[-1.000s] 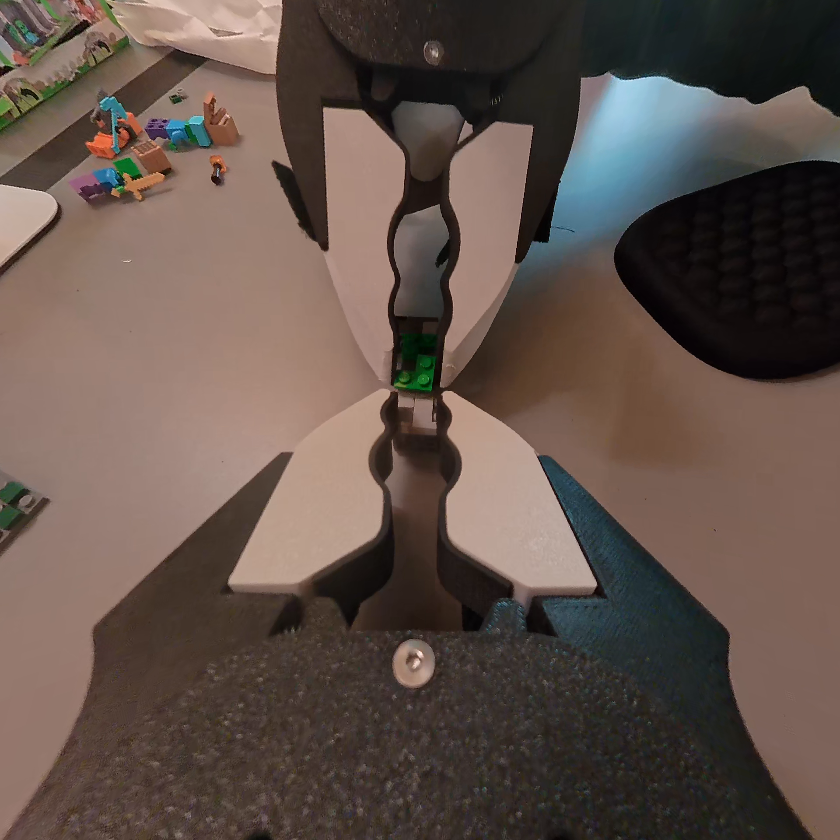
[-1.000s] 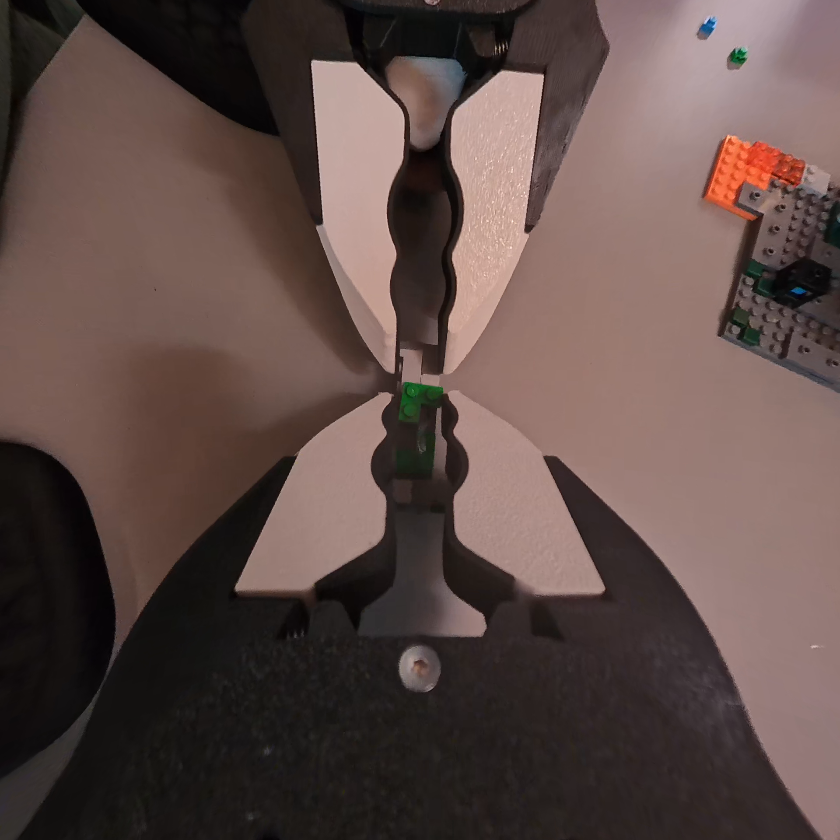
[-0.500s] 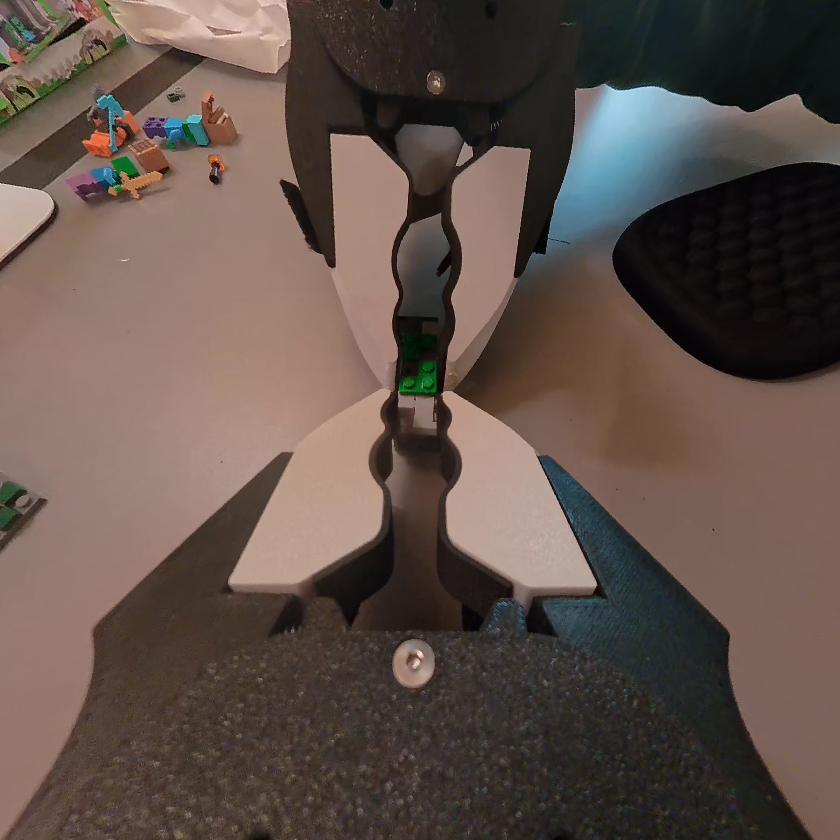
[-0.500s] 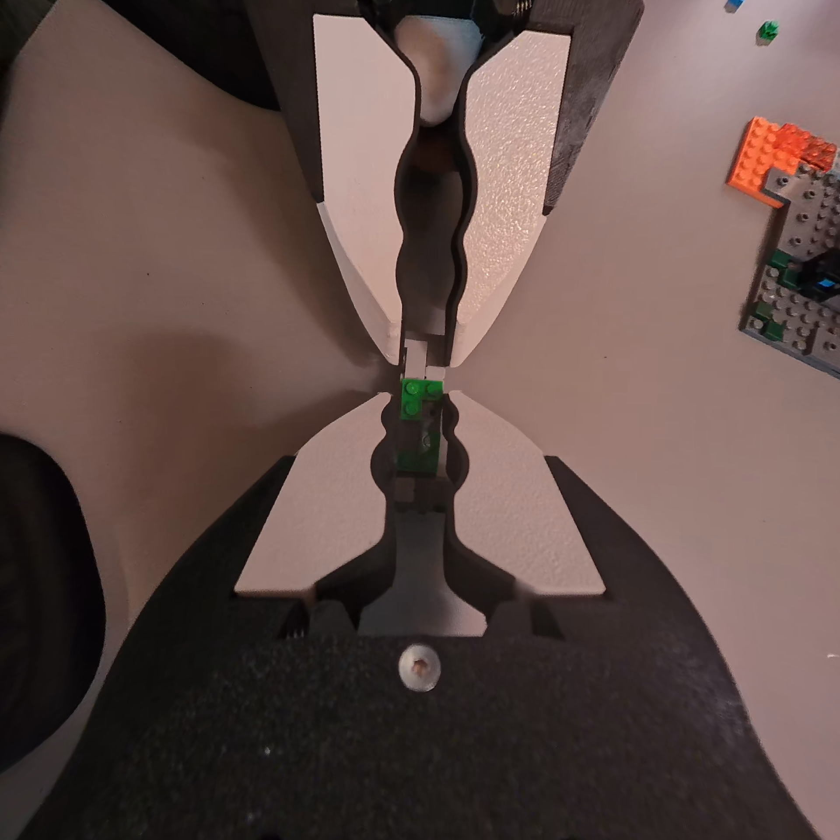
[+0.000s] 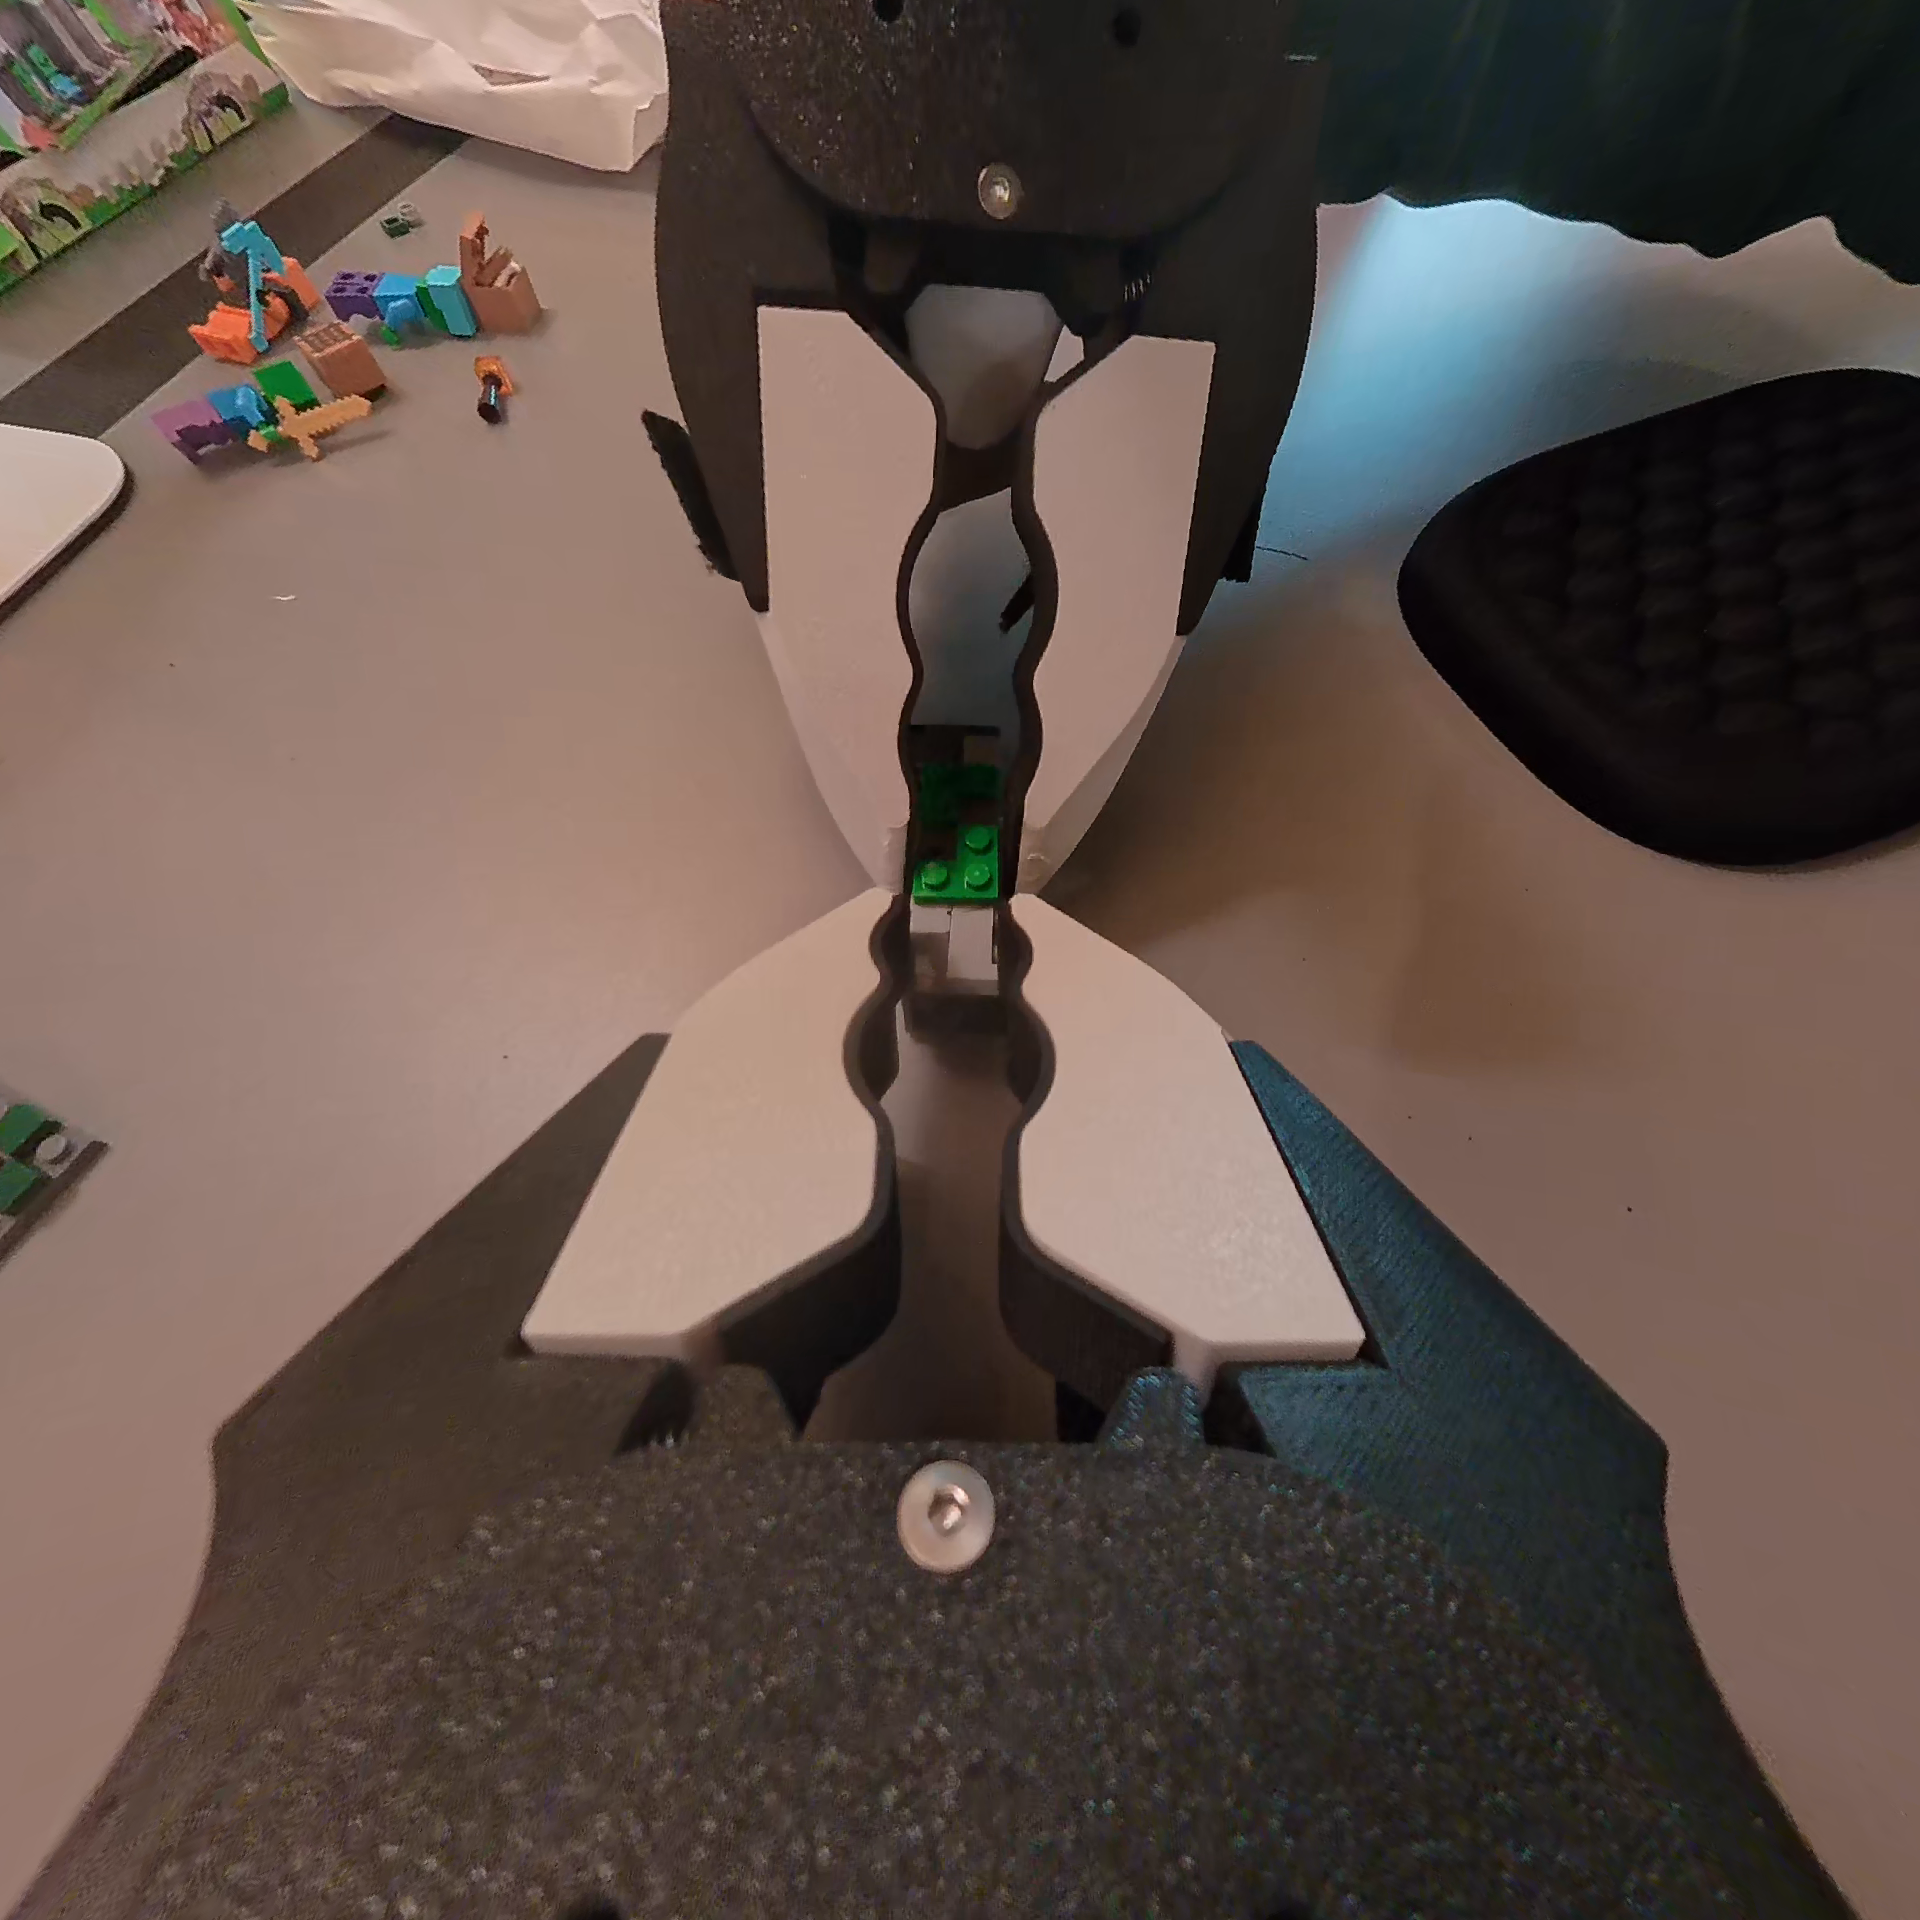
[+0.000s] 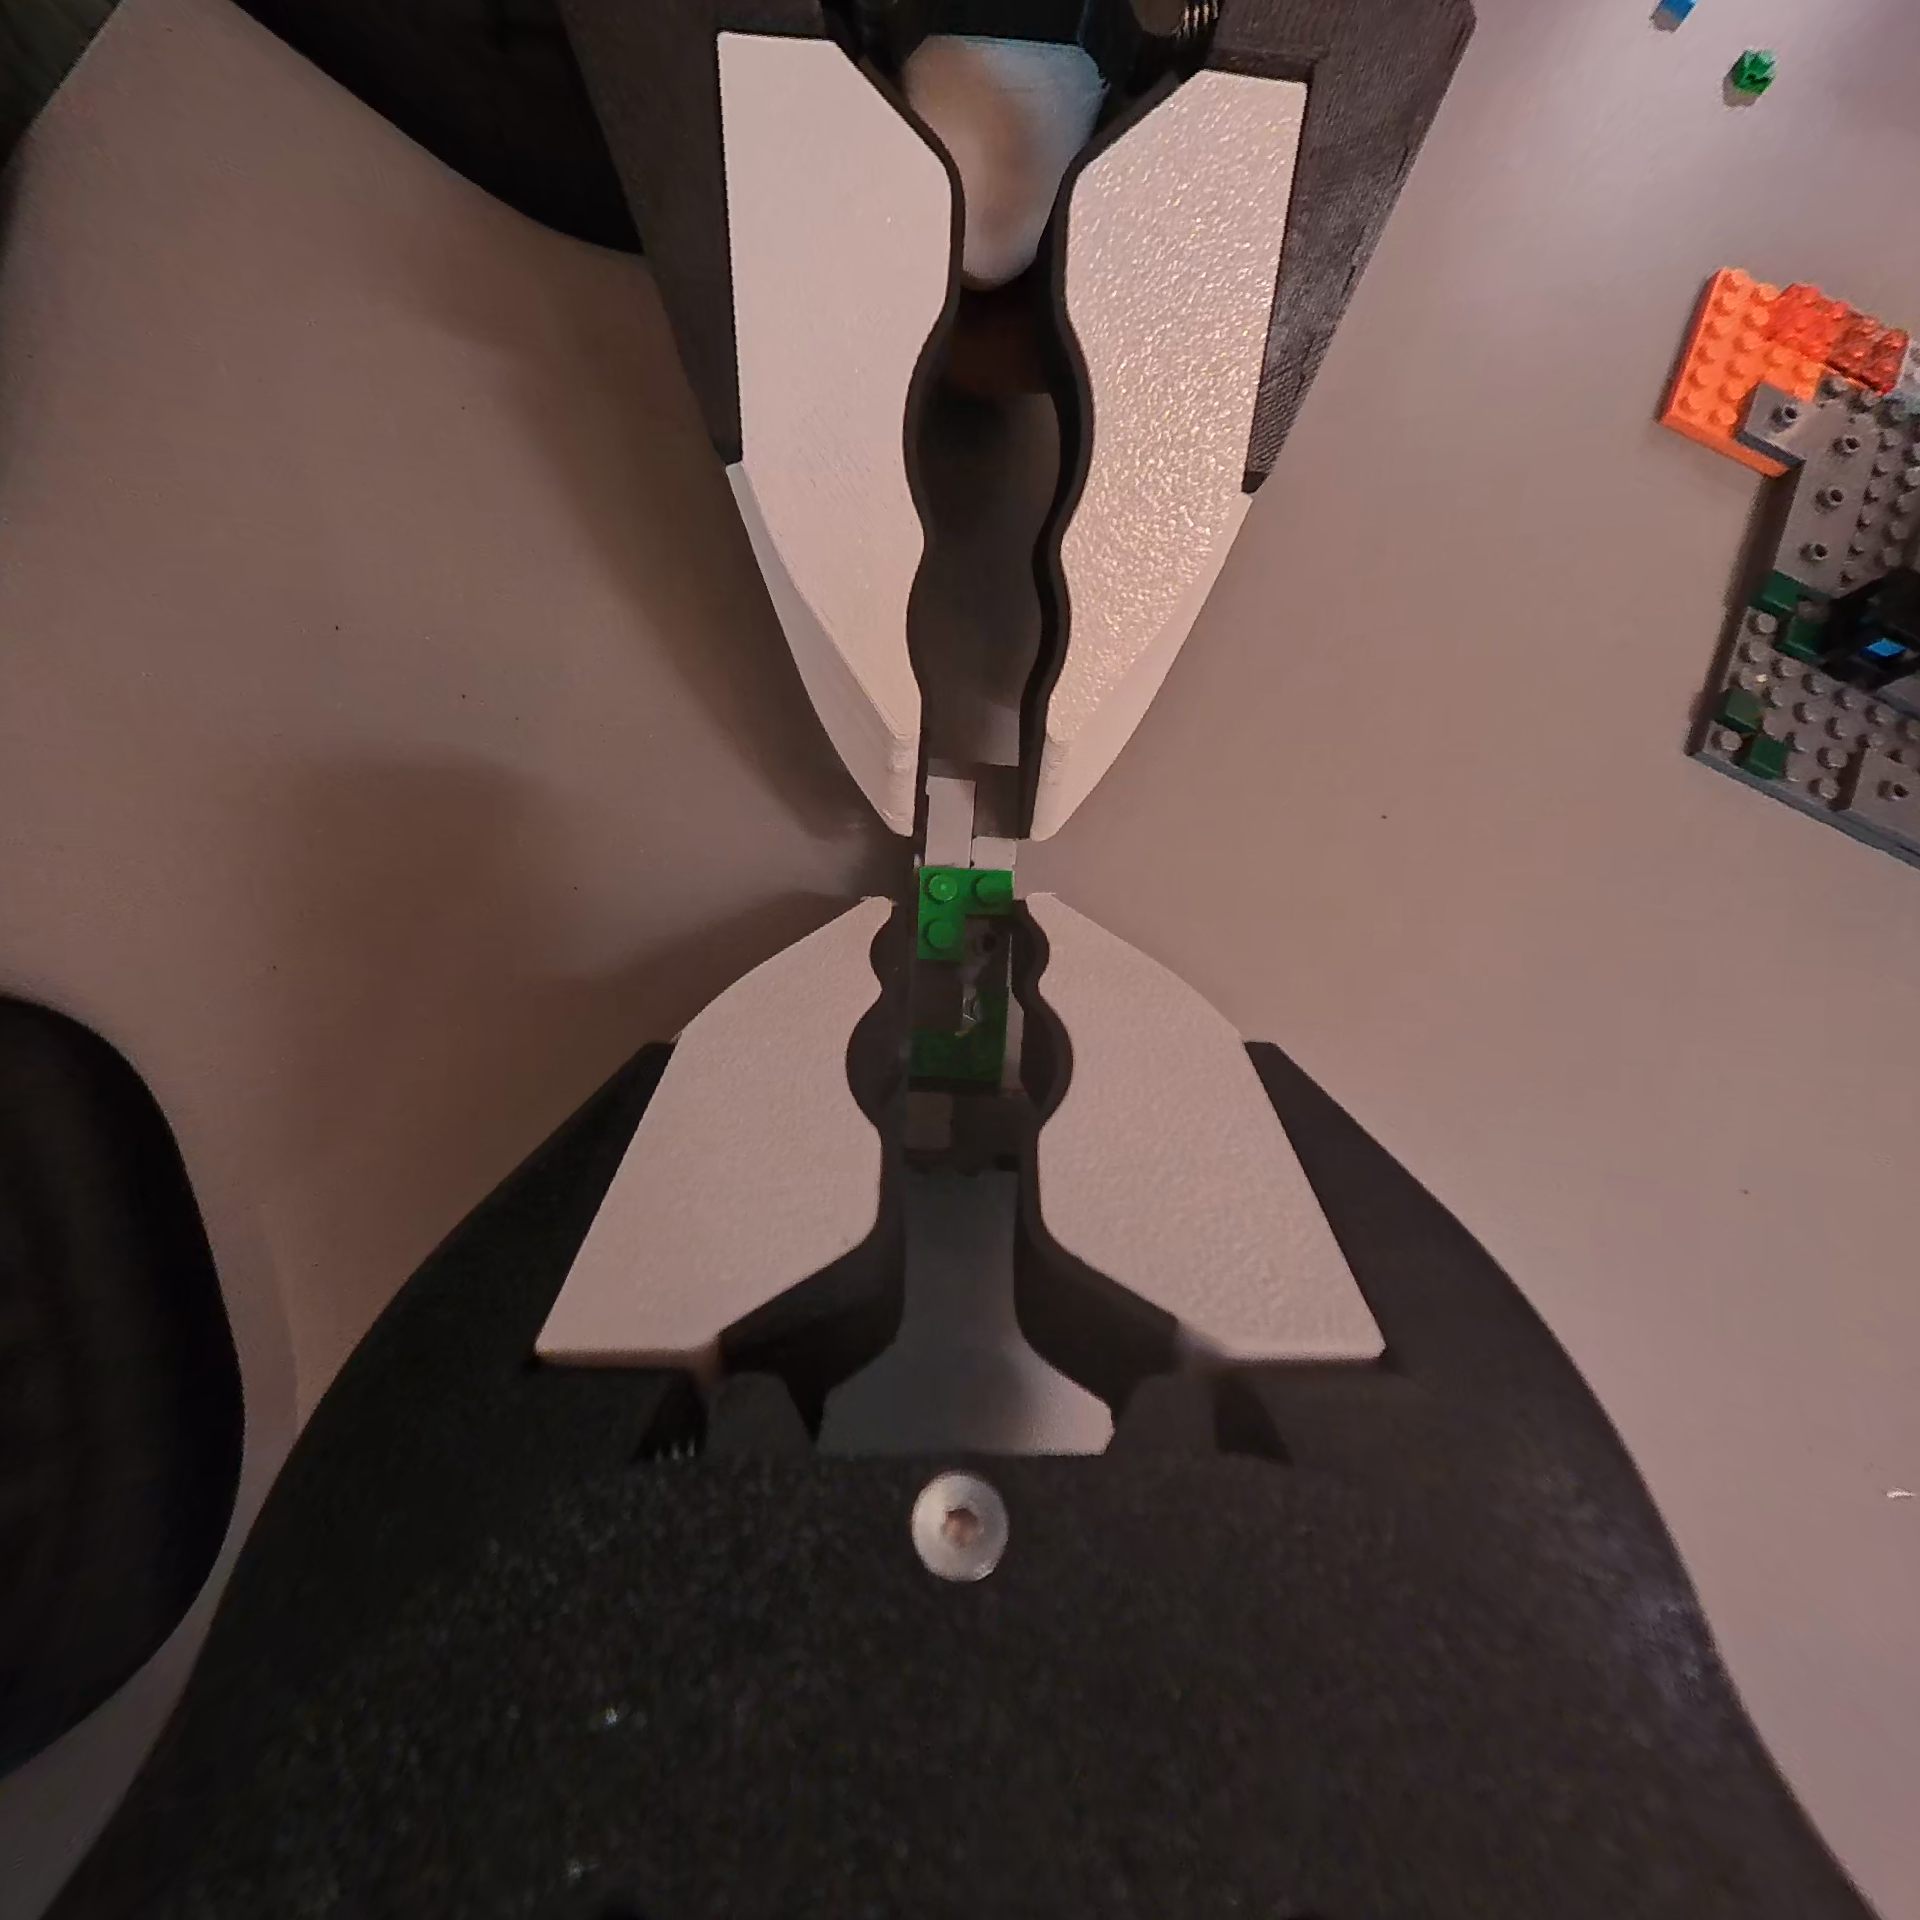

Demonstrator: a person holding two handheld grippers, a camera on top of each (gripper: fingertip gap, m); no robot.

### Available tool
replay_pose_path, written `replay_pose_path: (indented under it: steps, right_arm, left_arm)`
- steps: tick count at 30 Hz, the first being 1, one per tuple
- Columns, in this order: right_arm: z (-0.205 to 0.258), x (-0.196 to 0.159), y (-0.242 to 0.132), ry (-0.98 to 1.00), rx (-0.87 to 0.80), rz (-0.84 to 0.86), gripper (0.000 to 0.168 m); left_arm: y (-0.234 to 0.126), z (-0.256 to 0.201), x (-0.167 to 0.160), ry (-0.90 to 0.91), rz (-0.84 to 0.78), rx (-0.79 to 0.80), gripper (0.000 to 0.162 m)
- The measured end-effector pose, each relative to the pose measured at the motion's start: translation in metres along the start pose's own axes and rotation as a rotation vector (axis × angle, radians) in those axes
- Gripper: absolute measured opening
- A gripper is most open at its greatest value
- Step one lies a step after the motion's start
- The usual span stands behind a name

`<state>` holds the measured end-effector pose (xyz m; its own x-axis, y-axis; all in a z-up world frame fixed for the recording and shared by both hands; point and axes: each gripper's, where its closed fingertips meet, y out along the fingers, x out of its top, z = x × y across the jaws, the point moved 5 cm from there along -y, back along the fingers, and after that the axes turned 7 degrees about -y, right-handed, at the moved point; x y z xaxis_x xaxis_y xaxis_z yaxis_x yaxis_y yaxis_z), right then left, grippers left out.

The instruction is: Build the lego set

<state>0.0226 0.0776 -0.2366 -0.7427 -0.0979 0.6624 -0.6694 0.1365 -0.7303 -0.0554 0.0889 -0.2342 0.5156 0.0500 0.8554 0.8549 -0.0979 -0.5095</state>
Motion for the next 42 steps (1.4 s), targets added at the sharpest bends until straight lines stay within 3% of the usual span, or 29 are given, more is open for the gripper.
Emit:
replay_pose_path:
  steps: [17,31,38,42]
  right_arm:
    - [0.005,0.004,-0.017,0.083,-0.081,0.038,0.031]
    - [-0.001,0.011,-0.001,0.131,-0.068,0.169,0.024]
    - [-0.001,0.014,-0.003,-0.007,-0.026,0.156,0.016]
    - [0.004,0.028,-0.013,-0.143,0.009,0.112,0.016]
  left_arm:
    - [-0.001,-0.001,0.000,0.007,-0.005,0.001,0.015]
    - [-0.005,0.000,-0.001,0.014,-0.017,0.018,0.015]
    - [-0.008,0.002,0.001,-0.045,-0.040,-0.024,0.015]
    - [-0.013,0.000,0.009,-0.235,-0.098,-0.156,0.015]
